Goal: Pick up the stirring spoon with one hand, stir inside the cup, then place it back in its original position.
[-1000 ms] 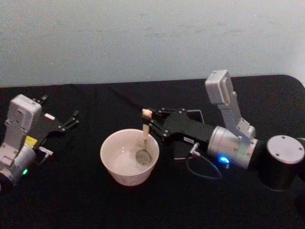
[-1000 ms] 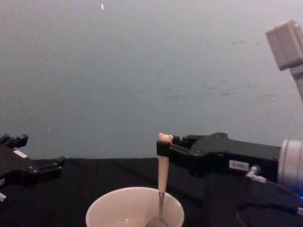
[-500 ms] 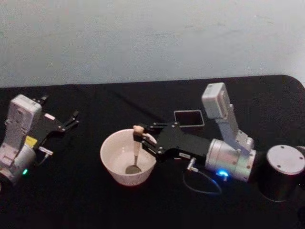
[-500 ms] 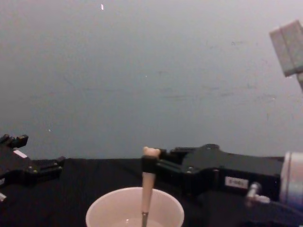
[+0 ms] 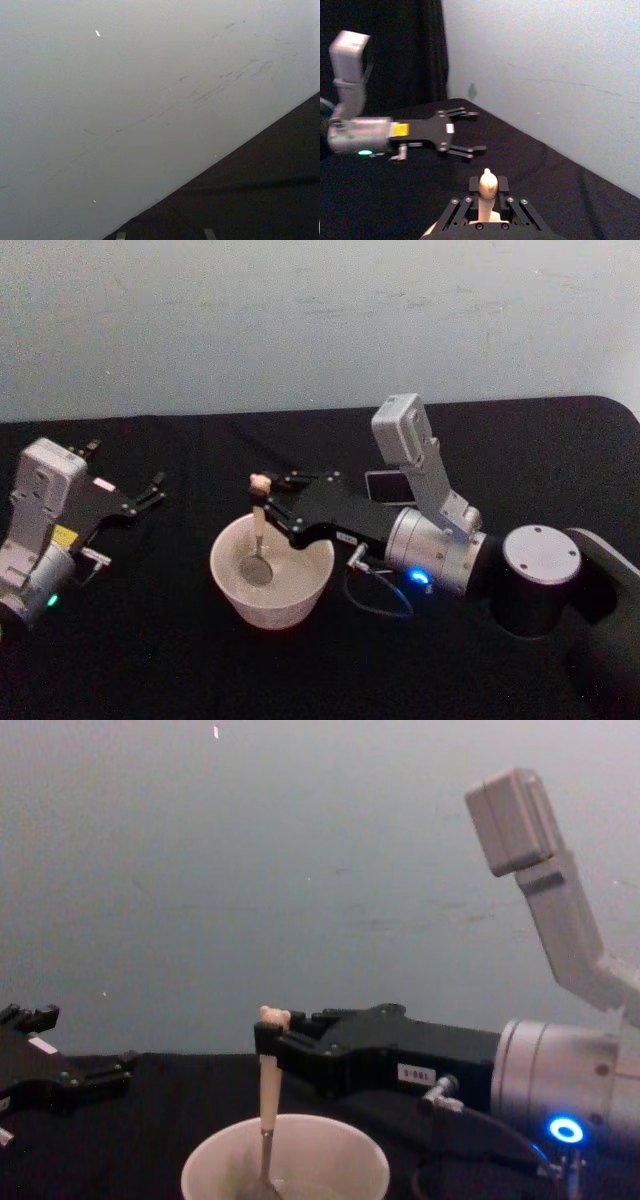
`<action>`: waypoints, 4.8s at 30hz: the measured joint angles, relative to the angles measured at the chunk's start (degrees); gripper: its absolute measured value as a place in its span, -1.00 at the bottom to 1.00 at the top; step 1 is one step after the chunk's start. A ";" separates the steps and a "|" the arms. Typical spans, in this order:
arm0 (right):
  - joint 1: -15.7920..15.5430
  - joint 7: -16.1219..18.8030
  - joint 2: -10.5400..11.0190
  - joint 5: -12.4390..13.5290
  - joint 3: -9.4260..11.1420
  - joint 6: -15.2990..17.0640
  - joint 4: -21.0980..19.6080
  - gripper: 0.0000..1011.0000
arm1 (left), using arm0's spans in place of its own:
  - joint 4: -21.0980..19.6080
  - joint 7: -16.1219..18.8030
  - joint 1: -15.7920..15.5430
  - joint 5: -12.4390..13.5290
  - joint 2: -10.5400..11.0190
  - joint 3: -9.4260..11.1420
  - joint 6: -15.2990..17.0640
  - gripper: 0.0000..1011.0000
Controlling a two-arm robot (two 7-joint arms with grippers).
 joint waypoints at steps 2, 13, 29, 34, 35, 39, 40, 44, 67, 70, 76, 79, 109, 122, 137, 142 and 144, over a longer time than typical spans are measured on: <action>0.46 -0.46 -0.54 -0.22 0.32 0.00 0.84 -0.58 | 0.00 0.00 0.00 0.00 0.00 0.00 0.00 0.98; 0.30 -0.53 1.01 0.11 3.60 1.05 0.40 -0.58 | 0.00 0.00 0.00 0.00 0.00 0.00 0.00 0.98; -5.43 3.06 7.83 4.81 4.46 4.20 -8.53 -0.58 | 0.00 0.00 0.00 0.00 0.00 0.00 0.00 0.98; -5.53 2.72 7.30 6.07 3.66 5.12 -9.06 -0.58 | 0.00 0.00 0.00 0.00 0.00 0.00 0.00 0.98; -5.46 2.59 7.10 6.27 3.58 5.23 -9.06 -0.58 | 0.00 0.00 0.00 0.00 0.00 0.00 0.00 0.98; -4.79 1.54 5.88 7.13 3.31 5.66 -8.88 -0.58 | 0.00 0.00 0.00 0.00 0.00 0.00 0.00 0.98; -4.48 1.09 5.45 7.40 3.28 5.78 -8.68 -0.58 | 0.00 0.00 0.00 0.00 0.00 0.00 0.00 0.98; -3.59 0.15 4.57 8.12 3.35 6.04 -8.12 -0.58 | 0.00 0.00 0.00 0.00 0.00 0.00 0.00 0.98; -4.89 -5.25 7.39 17.92 10.67 8.80 -12.89 -0.58 | 0.00 0.00 0.00 0.00 0.00 0.00 0.00 0.98; -5.15 -6.26 7.93 20.05 12.32 9.36 -13.30 -0.58 | 0.00 0.00 0.00 0.00 0.00 0.00 0.00 0.98; -5.48 -7.57 9.38 24.31 15.72 10.18 -14.01 -0.58 | 0.00 0.00 0.00 0.00 0.00 0.00 0.00 0.98; -5.68 -7.97 10.28 25.65 16.99 10.15 -14.30 -0.58 | 0.00 0.00 0.00 0.00 0.00 0.00 0.00 0.98; -8.19 -8.96 15.68 23.06 14.58 6.92 -12.90 -0.58 | 0.00 0.00 0.00 0.00 0.00 0.00 0.00 0.98; -7.98 -8.50 14.81 19.36 12.13 7.67 -10.05 -0.58 | 0.00 0.00 0.00 0.00 0.00 0.00 0.00 0.98; -7.11 -7.95 12.84 15.15 10.53 8.23 -6.33 -0.58 | 0.00 0.00 0.00 0.00 0.00 0.00 0.00 0.98; -6.99 -7.76 12.43 14.19 10.54 8.24 -5.69 -0.58 | 0.00 0.00 0.00 0.00 0.00 0.00 0.00 0.98; -7.04 -7.63 12.26 14.05 10.76 8.32 -5.57 -0.58 | 0.00 0.00 0.00 0.00 0.00 0.00 0.00 0.98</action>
